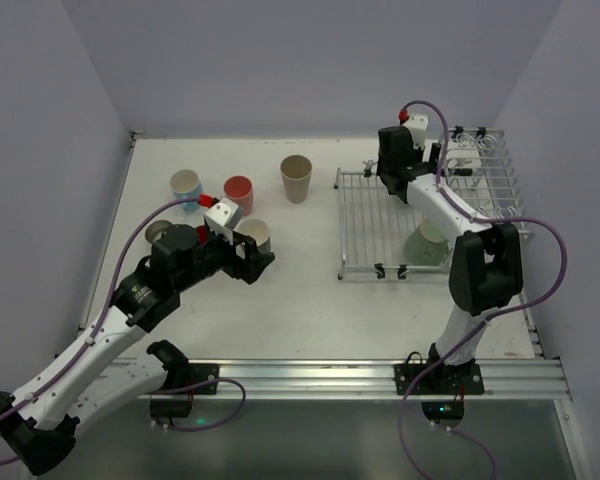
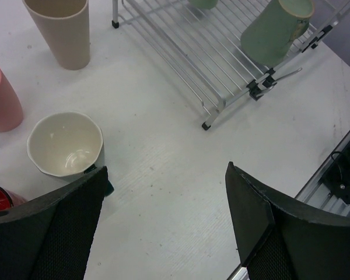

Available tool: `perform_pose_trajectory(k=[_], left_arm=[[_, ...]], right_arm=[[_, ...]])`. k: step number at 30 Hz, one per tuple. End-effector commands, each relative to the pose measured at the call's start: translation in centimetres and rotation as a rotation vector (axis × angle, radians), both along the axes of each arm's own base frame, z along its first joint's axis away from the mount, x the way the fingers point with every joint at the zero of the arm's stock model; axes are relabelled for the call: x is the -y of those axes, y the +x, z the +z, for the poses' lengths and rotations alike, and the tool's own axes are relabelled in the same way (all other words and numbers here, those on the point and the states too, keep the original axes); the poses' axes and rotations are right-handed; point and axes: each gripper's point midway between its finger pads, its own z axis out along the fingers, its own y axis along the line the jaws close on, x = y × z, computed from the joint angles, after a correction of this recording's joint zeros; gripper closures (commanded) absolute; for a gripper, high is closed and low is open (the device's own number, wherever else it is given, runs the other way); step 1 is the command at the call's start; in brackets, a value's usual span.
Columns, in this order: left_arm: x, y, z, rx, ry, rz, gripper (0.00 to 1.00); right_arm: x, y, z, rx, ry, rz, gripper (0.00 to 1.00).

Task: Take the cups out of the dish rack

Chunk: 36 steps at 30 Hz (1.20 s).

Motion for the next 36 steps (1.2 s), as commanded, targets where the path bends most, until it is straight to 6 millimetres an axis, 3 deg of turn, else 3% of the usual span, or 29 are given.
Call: perform_pose_trajectory(k=[1, 13, 26, 30, 31, 35, 36], left_arm=[[0.3, 0.1, -0.2, 0.036, 0.002, -0.031, 0.15], [0.4, 0.0, 0.1, 0.055, -0.015, -0.035, 0.15], [0.1, 0.6, -0.3, 0.058, 0.001, -0.006, 0.16], [0.0, 0.6, -0.1, 0.062, -0.003, 0.001, 0.16], [0.0, 0.7, 0.0, 0.066, -0.005, 0.003, 0.16], [0.1, 0.7, 0.7, 0.071, -0.024, 0.005, 0.16], [0.2, 0.8, 0.9, 0.073, -0.03, 0.004, 0.16]], right_arm=[[0.0, 1.3, 0.7, 0.034, 0.065, -0.012, 0.04], [1.2, 2.7, -1.3, -0.006, 0.146, -0.006, 0.05], [1.7, 3.6, -3.1, -0.034, 0.193, 0.0, 0.16], [1.6, 3.7, -2.7, -0.027, 0.192, 0.011, 0.32], [1.5, 3.8, -2.7, -0.007, 0.193, 0.016, 0.42], [1.2, 3.3, 0.4, 0.084, 0.221, 0.048, 0.63], [0.7, 3.2, 0.5, 0.096, 0.233, 0.069, 0.64]])
